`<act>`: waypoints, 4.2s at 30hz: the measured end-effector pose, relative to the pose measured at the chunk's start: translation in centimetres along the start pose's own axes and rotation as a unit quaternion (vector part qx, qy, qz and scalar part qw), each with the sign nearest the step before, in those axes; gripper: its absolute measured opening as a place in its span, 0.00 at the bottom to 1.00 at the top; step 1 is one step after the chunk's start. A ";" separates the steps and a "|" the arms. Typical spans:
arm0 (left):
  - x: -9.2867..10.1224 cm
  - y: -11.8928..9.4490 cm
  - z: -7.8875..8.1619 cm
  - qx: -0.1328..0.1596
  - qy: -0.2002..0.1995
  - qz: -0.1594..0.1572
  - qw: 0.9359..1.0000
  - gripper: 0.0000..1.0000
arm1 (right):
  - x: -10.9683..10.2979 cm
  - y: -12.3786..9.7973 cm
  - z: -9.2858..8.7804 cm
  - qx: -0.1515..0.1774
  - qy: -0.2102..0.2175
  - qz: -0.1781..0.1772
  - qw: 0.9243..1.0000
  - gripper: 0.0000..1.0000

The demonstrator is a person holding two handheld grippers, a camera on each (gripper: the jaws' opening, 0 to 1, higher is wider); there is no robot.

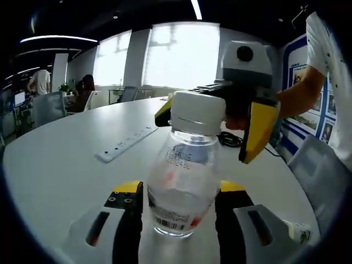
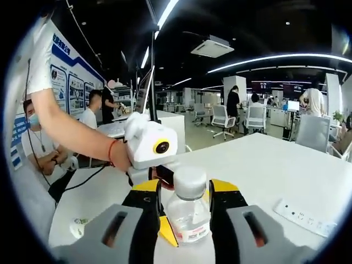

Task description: Arrange the tabletop items into an orderly group along one side of the table until the central work area is clear of visible clutter.

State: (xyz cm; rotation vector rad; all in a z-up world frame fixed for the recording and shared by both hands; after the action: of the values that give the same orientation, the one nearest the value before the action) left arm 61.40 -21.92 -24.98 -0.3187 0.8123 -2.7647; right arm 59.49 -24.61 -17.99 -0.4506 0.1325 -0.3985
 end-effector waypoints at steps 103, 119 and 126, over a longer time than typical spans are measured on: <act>13.4 -12.5 0.3 -0.006 -0.116 0.040 0.992 0.93 | -6.5 -9.7 -5.6 -0.111 0.083 0.066 0.988 0.71; 15.2 -14.3 -0.8 -0.001 -0.133 0.054 0.990 0.92 | -9.1 -7.3 -7.3 -0.156 0.077 0.135 0.975 0.67; 15.7 -14.8 -0.9 0.003 -0.135 0.056 0.989 0.92 | -10.0 -5.7 -7.9 -0.176 0.066 0.169 0.967 0.62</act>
State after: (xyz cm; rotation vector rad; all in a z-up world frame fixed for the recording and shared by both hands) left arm 43.76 -13.92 -15.37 -0.6120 0.7275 -2.5457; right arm 46.70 -28.39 -22.08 -0.7387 0.4074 -0.0646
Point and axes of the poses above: the point that each gripper's makers call its tool centre point, and the gripper's own axes: y roughly forward along the fingers, x roughly to its right, z roughly out of its top, the point moved 4 cm from there along -y, roughly backward along the fingers, and after that the axes turned 14 degrees about -x, right-handed, at the moved point
